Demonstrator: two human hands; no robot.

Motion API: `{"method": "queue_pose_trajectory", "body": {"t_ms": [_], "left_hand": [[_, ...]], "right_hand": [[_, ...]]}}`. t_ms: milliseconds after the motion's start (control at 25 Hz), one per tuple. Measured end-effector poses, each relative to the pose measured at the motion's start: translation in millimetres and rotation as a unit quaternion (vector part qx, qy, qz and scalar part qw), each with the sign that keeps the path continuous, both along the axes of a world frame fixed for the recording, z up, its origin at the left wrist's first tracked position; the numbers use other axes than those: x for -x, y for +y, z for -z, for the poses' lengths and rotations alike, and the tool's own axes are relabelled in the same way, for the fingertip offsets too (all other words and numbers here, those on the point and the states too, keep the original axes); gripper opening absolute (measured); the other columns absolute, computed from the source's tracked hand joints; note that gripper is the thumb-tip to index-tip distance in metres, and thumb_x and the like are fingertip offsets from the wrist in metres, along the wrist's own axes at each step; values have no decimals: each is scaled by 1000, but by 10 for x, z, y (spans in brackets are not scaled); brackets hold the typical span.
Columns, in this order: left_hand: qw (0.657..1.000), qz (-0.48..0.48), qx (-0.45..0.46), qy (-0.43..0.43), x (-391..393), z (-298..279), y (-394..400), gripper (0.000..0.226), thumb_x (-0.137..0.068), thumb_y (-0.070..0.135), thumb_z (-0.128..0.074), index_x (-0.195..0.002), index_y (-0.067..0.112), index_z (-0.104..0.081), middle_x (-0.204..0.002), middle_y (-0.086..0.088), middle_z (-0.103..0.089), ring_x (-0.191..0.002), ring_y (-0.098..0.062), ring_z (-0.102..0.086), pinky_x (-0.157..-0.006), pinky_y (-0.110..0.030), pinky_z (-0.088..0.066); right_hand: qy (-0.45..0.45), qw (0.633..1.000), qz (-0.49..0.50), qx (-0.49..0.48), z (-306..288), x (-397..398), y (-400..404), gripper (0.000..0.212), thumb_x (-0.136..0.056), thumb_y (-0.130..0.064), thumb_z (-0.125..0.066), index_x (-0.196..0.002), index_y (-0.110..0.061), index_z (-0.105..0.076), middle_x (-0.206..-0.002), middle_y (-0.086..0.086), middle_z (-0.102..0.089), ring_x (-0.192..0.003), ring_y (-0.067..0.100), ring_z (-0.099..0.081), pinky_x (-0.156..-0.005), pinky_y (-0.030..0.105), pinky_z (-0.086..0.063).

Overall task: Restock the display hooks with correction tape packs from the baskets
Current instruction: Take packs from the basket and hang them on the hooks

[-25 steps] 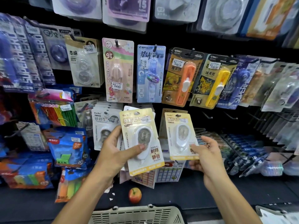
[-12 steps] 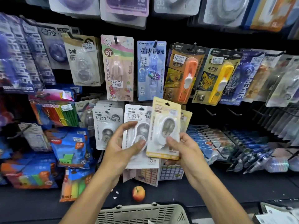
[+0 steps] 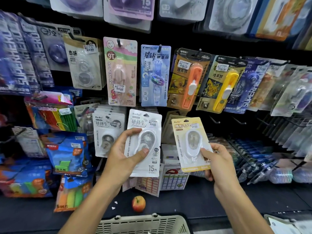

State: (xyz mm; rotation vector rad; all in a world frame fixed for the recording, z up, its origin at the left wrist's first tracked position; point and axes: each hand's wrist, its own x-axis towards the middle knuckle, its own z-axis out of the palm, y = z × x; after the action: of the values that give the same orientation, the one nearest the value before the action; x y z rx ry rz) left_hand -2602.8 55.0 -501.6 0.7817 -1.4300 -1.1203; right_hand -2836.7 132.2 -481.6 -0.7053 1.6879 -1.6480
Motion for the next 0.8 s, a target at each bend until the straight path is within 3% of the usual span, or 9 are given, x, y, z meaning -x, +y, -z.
{"method": "queue_pose_trajectory", "body": {"t_ms": [160, 240, 320, 400, 480, 560, 680, 800], "left_hand": [[1000, -5, -7, -4, -24, -15, 15, 47, -80, 3, -80, -112, 34, -67, -107, 39, -65, -106, 22, -56, -81, 2, -43], [1000, 0, -23, 5, -43, -20, 16, 46, -81, 5, -80, -112, 37, -67, -111, 34, -66, -111, 13, -59, -86, -6, -48], [1000, -2, -30, 4, -47, -27, 31, 46, -83, 5, -79, -113, 37, -67, -116, 28, -66, -117, 6, -59, -92, -14, -50], [1000, -1, -26, 4, -30, -33, 40, 45, -85, 2, -77, -113, 36, -67, -119, 24, -64, -113, 12, -58, -86, -6, -48], [1000, 2, -29, -2, -6, -31, 51, 47, -85, -3, -73, -112, 35, -67, -122, 20, -63, -106, 21, -56, -78, 3, -43], [999, 18, -28, -14, 27, -13, 71, 49, -84, -4, -71, -111, 37, -66, -122, 18, -64, -109, 18, -56, -80, 3, -41], [998, 42, -9, -52, 44, 26, 85, 54, -83, 6, -71, -115, 48, -62, -119, 38, -60, -117, 23, -48, -88, -2, -39], [993, 4, 4, -118, -43, 33, 48, 55, -92, 17, -70, -129, 52, -49, -118, 52, -48, -113, 33, -40, -90, -8, -34]], "right_hand": [[-21, 1000, 9, 21, 23, -44, -40, 40, -98, 0, -53, -125, -28, -47, -107, 2, -64, -41, 15, -59, -37, 26, -47], [-54, 998, -4, 17, 51, -103, -54, 55, -96, 5, -51, -134, -33, -41, -121, 0, -58, -65, 24, -72, -49, 33, -57], [-43, 999, -16, 2, 83, -170, -74, 57, -95, 6, -53, -134, -34, -40, -130, 0, -51, -93, 28, -71, -61, 37, -60], [-26, 999, -32, 6, 90, -245, -96, 47, -95, 2, -58, -129, -29, -47, -129, 0, -55, -97, 27, -69, -66, 37, -60], [-12, 994, -103, 20, 118, -359, -104, 38, -94, -7, -64, -125, -27, -54, -119, 2, -68, -90, 26, -74, -66, 34, -62], [7, 978, -204, 30, 163, -529, -103, 45, -88, -19, -74, -127, -31, -54, -108, 1, -75, -88, 23, -76, -66, 29, -61], [24, 967, -250, 38, 237, -757, -159, 60, -74, -28, -81, -125, -43, -51, -110, 5, -74, -97, 23, -74, -79, 37, -61], [24, 977, -201, 72, 254, -796, -299, 50, -86, -13, -75, -119, -43, -54, -105, 9, -74, -95, 26, -72, -86, 51, -58]]}}
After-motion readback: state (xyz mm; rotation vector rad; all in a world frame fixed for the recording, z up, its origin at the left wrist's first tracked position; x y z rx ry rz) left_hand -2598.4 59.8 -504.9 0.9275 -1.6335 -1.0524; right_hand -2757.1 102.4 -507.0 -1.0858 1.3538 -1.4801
